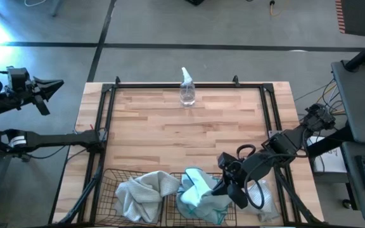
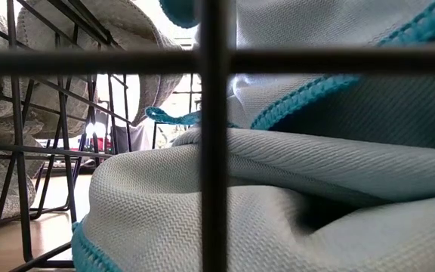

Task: Sort microfiber towel by color & place in baskets
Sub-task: Put the blue microfiber towel into the right black wire basket

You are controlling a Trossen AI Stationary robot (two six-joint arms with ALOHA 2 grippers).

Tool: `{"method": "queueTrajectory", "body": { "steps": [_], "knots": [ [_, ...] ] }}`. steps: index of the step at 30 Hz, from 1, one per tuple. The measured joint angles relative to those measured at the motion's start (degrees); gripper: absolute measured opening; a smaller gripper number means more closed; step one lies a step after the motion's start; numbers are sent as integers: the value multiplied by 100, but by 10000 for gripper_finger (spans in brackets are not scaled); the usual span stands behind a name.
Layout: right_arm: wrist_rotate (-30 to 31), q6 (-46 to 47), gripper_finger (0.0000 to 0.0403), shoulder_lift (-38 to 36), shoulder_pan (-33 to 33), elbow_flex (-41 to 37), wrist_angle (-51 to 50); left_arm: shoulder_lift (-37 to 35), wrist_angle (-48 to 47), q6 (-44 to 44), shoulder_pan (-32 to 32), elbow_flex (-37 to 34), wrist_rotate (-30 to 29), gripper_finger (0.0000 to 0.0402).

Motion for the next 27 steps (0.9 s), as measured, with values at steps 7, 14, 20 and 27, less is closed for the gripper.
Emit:
{"method": "queueTrajectory", "body": {
  "steps": [7,14,20,27],
  "knots": [
    [-241,-253,13,369,-94,0,-612,0,0,-4,0,0,0,0],
    [-961,-111,13,1007,-435,-2,-1918,0,0,-4,0,0,0,0],
    [-1493,-571,13,1365,-589,-2,-1637,0,0,-43,0,0,0,0],
    [-1477,-622,13,1382,-605,-2,-1448,0,0,-45,0,0,1,0]
  ]
}}
